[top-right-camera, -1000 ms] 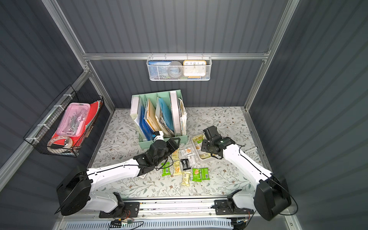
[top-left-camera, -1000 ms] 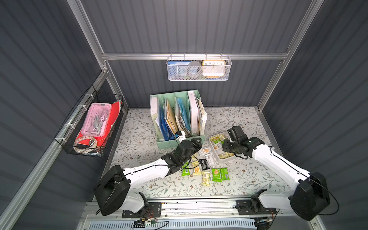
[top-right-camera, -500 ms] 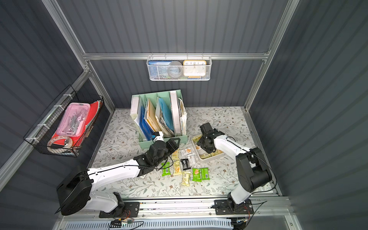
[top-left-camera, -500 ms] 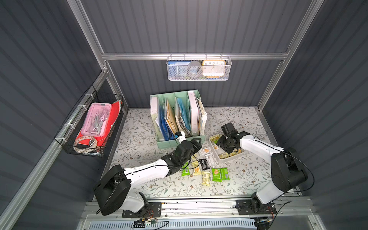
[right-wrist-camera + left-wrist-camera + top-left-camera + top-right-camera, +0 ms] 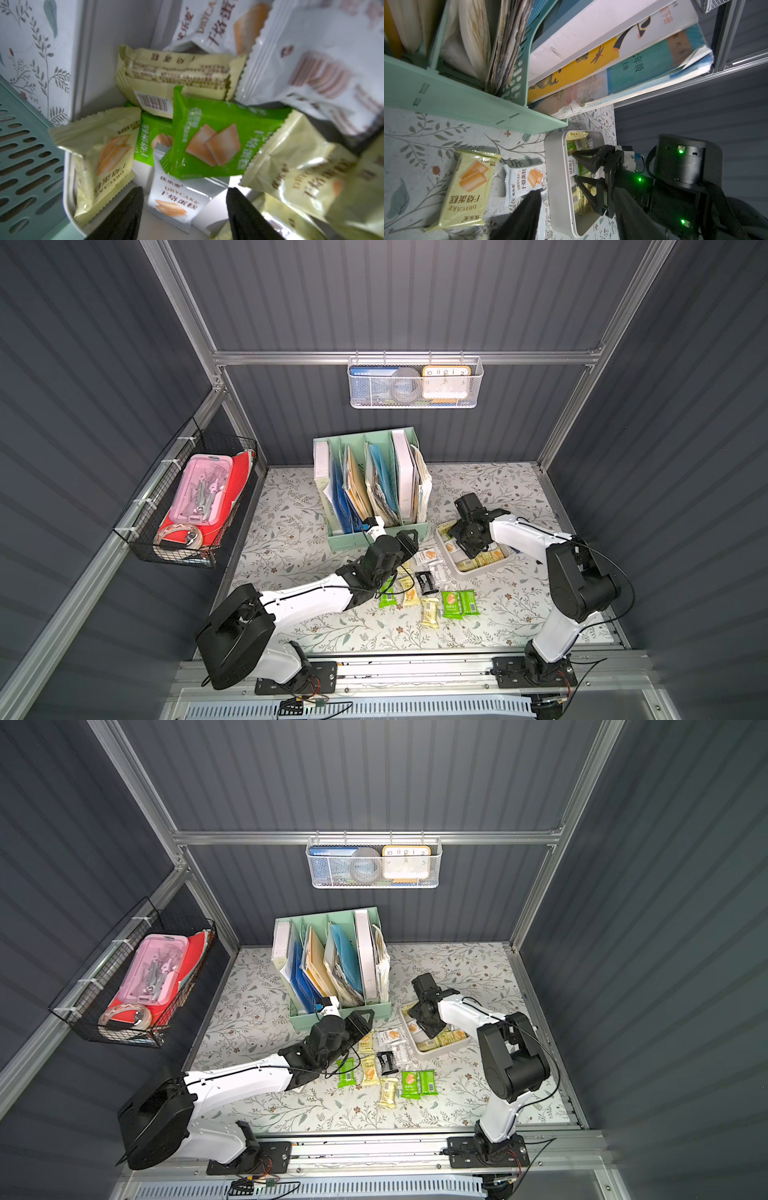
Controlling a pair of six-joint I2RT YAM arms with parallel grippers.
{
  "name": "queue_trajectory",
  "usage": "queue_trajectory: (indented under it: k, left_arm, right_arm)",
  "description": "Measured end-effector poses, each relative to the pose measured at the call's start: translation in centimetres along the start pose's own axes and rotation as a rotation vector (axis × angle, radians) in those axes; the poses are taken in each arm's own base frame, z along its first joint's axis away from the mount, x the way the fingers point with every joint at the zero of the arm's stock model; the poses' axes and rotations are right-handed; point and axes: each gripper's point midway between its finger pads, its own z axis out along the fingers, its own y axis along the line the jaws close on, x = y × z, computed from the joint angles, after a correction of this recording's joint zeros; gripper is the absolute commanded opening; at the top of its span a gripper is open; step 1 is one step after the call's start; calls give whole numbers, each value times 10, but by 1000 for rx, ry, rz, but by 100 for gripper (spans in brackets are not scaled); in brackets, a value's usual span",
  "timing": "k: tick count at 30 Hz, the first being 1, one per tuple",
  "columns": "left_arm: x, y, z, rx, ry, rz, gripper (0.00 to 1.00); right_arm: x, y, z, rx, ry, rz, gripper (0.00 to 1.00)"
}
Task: Take the cookies out of the storage box
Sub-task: Pick up the cookie from the storage box.
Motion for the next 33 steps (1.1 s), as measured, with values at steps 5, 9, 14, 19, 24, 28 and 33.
queue_trajectory:
  k: [5, 9, 14, 19, 24, 28, 33]
  left_arm:
    - [-4, 2, 1, -3, -8, -4, 61]
    - [-6, 3, 1, -4, -14, -6, 61]
    - [-7, 3, 1, -2, -13, -8, 61]
    - [-8, 3, 2, -2, -11, -10, 61]
    - [-7, 4, 2, -3, -8, -10, 61]
    - [-8, 4, 1, -2, -9, -12, 61]
    - [-9, 2, -2, 3, -11, -19, 61]
  right_arm:
    - [1, 0, 11, 26, 9, 17, 69]
    - [0, 1, 17, 41, 12, 29, 68]
    - [-1, 2, 21, 62, 9, 40, 62]
    - [-1, 2, 23, 73, 12, 56, 56]
    - [-1, 2, 23, 71, 12, 58, 49]
    - [-1, 2, 20, 68, 10, 58, 47]
    - [-3, 2, 4, 43, -2, 58, 45]
